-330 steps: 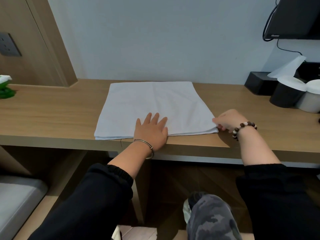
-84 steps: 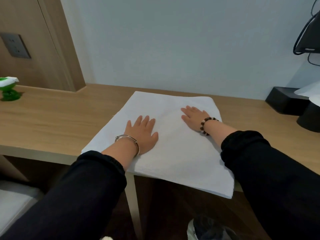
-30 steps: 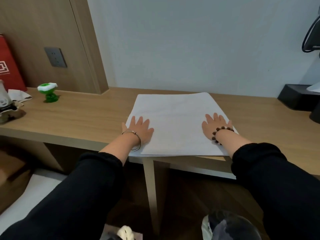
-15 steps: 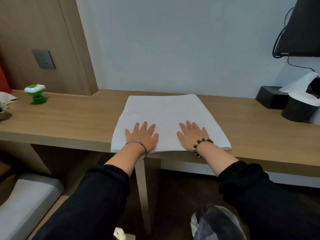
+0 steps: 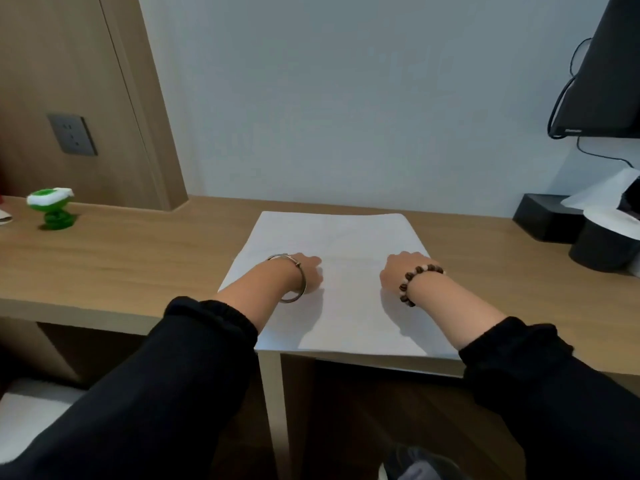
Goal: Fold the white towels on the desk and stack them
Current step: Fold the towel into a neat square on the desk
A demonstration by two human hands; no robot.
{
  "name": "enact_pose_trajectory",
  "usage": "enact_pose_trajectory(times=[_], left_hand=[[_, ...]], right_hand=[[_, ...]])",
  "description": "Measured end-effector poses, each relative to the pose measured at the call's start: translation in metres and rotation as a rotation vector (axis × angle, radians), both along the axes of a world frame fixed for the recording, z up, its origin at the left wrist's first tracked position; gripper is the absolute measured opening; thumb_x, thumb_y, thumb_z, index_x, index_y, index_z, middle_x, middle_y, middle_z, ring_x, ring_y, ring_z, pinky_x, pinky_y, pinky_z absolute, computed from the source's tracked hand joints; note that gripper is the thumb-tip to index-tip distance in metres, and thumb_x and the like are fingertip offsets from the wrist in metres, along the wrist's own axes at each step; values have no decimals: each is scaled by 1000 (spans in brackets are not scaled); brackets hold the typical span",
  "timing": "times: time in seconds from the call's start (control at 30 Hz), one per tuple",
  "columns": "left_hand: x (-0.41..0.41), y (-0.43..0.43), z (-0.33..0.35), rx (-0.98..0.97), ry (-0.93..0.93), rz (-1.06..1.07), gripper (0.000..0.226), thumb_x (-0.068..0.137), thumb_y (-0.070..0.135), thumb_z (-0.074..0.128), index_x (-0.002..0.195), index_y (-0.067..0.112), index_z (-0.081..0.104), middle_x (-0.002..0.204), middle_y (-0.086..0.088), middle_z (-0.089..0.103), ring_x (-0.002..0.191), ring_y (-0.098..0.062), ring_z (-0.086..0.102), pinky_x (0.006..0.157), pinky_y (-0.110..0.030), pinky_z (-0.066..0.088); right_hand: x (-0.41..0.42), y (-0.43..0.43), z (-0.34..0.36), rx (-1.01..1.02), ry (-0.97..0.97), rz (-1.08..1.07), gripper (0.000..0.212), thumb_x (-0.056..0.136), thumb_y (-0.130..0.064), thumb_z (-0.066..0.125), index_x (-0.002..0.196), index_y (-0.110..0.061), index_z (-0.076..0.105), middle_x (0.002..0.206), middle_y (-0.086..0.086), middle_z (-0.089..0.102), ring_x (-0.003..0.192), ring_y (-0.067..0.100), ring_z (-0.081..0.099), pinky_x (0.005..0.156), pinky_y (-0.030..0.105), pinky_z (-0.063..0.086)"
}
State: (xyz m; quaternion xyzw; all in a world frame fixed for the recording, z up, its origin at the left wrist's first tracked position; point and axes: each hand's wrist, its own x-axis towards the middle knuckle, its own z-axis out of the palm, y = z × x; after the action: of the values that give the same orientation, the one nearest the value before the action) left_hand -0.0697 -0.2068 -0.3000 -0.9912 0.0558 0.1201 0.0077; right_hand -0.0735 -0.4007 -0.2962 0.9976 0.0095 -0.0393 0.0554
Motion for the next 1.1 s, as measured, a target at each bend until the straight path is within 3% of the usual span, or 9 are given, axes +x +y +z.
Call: enact_pose_trajectory(times=[0.07,0.13,0.23,0.47,0.73,0.93,1.1], left_hand=[[22,-9,-6,-20,-29,-11,49,101,38,21,149,30,18,157,-3,16,143,-30,15,115,-52,15],[41,-20,-14,-27,-36,0,50,101,35,22,150,33,11,159,4,4,146,-28,-1,114,-58,4],[66,-34,-26,-31,-79,32,51,100,31,21,150,34,7,159,6,-2,145,-27,-8,112,-60,0],[104,-23,-47,-66,-74,57,56,95,56,12,148,42,-4,158,12,-12,145,-20,-13,111,-61,-4],[134,42,-50,-66,-101,243,62,92,63,12,149,40,-1,158,11,-12,146,-17,-10,113,-57,-2],[160,62,-52,-69,-62,338,68,90,66,12,150,36,-2,158,11,-12,146,-16,-10,113,-58,-1],[177,92,-46,-148,-15,460,73,92,64,23,151,28,1,159,2,-8,146,-29,-6,114,-55,9]], right_hand=[[26,10,-3,73,-14,67,40,95,-18,28,132,-10,41,135,12,41,123,31,39,97,43,36],[52,20,-11,93,-35,101,44,96,-19,25,138,-12,33,144,10,30,130,31,31,104,44,30],[86,27,-24,128,16,80,50,98,-23,25,147,-15,22,157,6,10,140,30,18,112,47,20],[135,12,-49,183,108,213,54,100,-46,14,151,-33,3,160,-4,-8,147,21,-5,115,49,1],[169,-65,-59,222,20,-23,59,97,-53,14,151,-32,7,160,-7,-3,146,17,0,116,52,5],[176,-75,-64,233,5,-79,60,97,-52,15,151,-29,8,160,-4,2,146,16,1,115,52,4],[174,-75,-61,216,12,-98,60,97,-52,14,151,-28,7,160,-4,0,146,18,1,115,52,4]])
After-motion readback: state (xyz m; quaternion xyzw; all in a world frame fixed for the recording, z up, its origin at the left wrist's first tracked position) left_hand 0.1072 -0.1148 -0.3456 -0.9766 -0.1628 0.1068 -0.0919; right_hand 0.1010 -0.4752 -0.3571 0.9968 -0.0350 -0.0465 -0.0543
